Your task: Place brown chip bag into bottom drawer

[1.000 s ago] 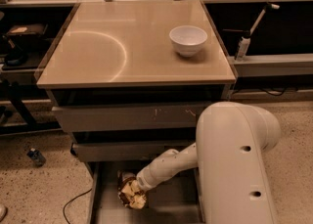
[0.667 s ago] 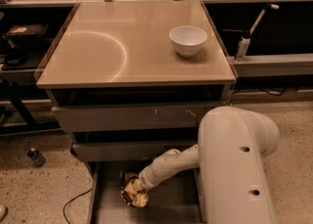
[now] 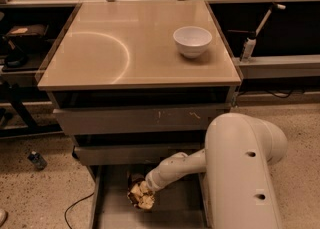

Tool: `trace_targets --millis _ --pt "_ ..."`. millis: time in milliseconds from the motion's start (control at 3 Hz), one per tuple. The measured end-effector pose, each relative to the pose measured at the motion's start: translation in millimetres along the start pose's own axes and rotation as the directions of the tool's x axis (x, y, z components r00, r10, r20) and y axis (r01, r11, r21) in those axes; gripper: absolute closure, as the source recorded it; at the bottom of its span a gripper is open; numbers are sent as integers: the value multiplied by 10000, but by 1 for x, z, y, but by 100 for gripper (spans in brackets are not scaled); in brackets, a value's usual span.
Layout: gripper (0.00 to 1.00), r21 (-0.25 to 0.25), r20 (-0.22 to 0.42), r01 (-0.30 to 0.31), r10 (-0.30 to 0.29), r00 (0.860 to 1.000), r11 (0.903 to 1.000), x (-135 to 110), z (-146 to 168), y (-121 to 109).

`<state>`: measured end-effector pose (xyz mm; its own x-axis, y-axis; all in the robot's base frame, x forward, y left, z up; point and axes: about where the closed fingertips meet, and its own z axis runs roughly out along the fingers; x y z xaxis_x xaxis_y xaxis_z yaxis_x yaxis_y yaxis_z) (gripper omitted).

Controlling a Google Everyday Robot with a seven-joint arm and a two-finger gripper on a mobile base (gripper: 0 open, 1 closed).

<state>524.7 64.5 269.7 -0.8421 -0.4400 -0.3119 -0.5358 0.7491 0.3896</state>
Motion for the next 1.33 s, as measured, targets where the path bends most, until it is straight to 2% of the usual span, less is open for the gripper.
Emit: trace_targets --millis 1000,1333 --pt "13 -1 -1 0 0 10000 10000 0 0 0" --pt "0 -1 -1 0 0 10000 10000 0 0 0"
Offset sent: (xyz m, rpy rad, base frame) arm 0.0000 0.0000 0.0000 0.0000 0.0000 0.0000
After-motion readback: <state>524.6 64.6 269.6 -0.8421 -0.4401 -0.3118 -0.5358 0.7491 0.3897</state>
